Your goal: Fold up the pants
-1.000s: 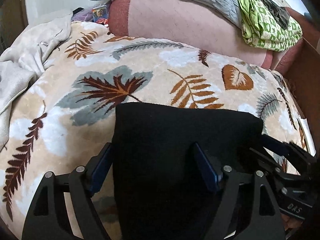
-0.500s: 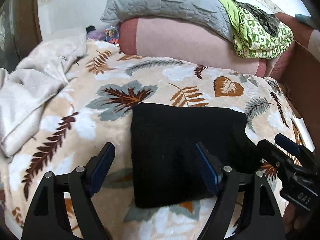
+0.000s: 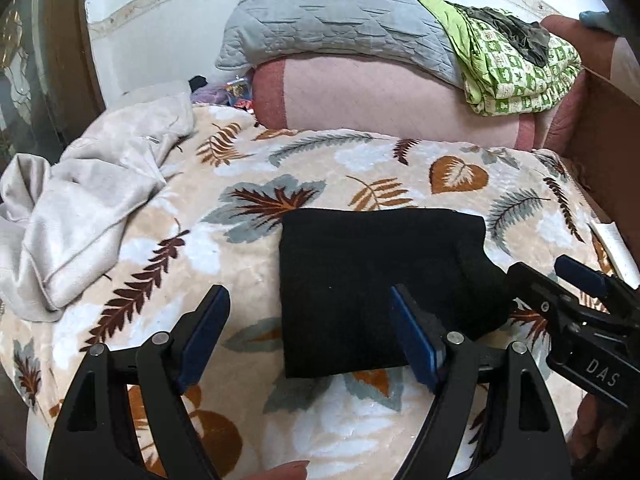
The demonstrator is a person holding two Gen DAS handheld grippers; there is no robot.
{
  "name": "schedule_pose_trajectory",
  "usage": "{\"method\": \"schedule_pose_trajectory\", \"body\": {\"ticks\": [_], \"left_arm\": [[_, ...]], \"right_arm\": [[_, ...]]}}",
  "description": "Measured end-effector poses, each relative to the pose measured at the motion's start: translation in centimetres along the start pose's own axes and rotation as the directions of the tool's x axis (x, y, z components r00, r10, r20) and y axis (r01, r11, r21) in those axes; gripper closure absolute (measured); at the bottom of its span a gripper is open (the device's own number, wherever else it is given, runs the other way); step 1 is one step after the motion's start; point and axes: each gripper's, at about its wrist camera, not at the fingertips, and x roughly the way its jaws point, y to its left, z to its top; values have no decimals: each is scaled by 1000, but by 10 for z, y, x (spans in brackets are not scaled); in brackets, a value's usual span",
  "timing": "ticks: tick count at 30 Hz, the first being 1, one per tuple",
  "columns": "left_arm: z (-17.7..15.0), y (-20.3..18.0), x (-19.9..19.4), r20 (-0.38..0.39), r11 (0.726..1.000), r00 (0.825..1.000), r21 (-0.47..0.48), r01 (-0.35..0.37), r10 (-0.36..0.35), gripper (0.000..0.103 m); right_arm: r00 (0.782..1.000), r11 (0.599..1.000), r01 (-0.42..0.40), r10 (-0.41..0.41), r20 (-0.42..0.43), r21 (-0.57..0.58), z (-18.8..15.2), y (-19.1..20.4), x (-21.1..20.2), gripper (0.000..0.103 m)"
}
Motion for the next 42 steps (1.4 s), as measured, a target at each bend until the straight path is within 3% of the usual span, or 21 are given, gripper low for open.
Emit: {"method": "schedule_pose_trajectory", "body": {"ticks": [15,21,42], "left_arm": [[-14,3,12,70,1000,997,10,17,-18,22],[-12,13,27,42,999,999,-29,20,-19,22],[-7,7,35,49,1000,999,-21,8,-7,22]], "right_arm": [[999,999,49,-49,-6,-7,-4,4,6,20],[998,998,56,-56,-10,-13,-1,6,15,20],[999,999,40,-40,-17,-7,3,10,30,20]]}}
